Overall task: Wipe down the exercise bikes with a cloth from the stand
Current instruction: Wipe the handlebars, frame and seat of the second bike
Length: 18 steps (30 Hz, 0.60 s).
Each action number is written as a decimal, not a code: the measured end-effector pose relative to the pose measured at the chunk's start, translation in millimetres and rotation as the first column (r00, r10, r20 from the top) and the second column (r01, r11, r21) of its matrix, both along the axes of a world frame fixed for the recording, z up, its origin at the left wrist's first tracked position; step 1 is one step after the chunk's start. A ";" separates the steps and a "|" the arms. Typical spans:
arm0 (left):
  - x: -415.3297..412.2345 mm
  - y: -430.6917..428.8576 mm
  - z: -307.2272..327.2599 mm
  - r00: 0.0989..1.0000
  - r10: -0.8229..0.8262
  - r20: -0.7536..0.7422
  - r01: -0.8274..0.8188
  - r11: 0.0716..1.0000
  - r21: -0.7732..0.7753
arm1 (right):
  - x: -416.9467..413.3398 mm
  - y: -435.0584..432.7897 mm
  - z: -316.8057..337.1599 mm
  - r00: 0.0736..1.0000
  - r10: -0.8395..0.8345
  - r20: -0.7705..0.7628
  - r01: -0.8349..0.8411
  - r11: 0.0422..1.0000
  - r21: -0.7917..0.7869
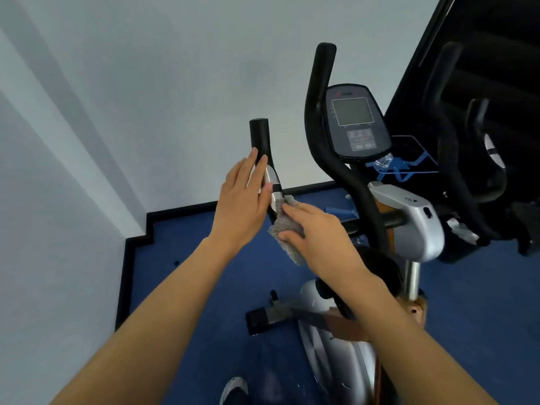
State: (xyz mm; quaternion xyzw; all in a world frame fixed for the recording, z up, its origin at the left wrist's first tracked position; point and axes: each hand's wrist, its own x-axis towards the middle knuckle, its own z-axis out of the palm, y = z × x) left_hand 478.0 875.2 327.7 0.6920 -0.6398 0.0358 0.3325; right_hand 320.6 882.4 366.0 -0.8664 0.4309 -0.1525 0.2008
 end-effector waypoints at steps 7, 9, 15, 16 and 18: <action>0.7 2.1 8.2 0.991 0.056 0.122 -0.067 0.993 0.092 | 3.4 -0.5 -4.8 0.966 -0.060 -0.251 0.027 0.991 -0.132; 1.3 3.1 9.5 0.989 0.069 0.133 -0.084 0.990 0.113 | -2.4 -1.3 -2.5 0.940 -0.053 -0.337 0.004 0.989 -0.145; -5.6 5.2 16.8 0.983 0.088 0.161 -0.109 0.987 0.122 | -15.6 -22.1 24.4 0.917 0.064 -0.395 -0.055 0.998 0.033; -8.5 5.4 19.4 0.983 0.093 0.159 -0.112 0.987 0.113 | -17.8 -25.5 30.0 0.918 0.104 -0.383 -0.087 0.994 0.061; -13.5 3.9 22.5 0.984 0.102 0.145 -0.118 0.988 0.101 | -24.5 -30.4 38.9 0.956 0.117 -0.270 -0.093 0.990 0.102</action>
